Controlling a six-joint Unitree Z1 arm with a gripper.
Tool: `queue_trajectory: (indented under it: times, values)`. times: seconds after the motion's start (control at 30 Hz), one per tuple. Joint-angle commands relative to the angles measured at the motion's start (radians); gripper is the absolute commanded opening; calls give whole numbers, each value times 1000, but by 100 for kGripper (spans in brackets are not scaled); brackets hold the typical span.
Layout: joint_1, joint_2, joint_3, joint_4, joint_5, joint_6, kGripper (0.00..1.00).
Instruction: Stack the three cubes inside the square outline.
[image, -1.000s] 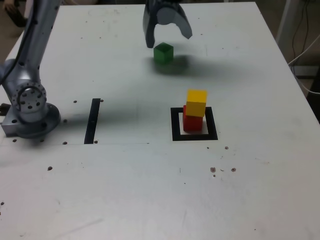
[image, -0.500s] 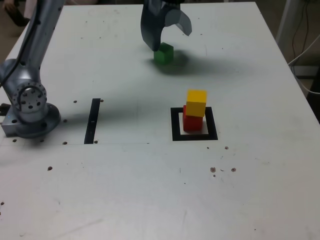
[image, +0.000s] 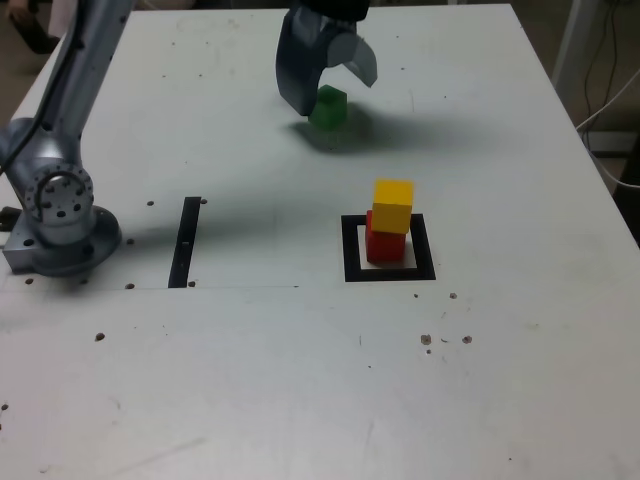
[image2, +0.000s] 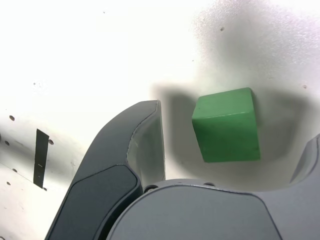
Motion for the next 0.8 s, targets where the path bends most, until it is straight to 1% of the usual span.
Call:
queue_trajectory:
  times: [0.0, 0.13, 0.27, 0.37, 0.5, 0.57, 0.63, 0.67, 0.77]
  values:
    - [0, 17, -3, -3, -4, 2, 98]
    - [1, 38, -21, -3, -9, 6, 94]
    - [6, 45, -27, 1, -19, 6, 85]
    - [11, 50, -25, 5, -28, 6, 71]
    - [14, 56, -17, 5, -34, 4, 46]
    - [14, 56, -13, 2, -34, 4, 36]
    - [14, 54, -11, -2, -33, 6, 29]
    - [14, 52, -11, -3, -33, 7, 28]
    - [13, 49, -11, -4, -35, 10, 27]
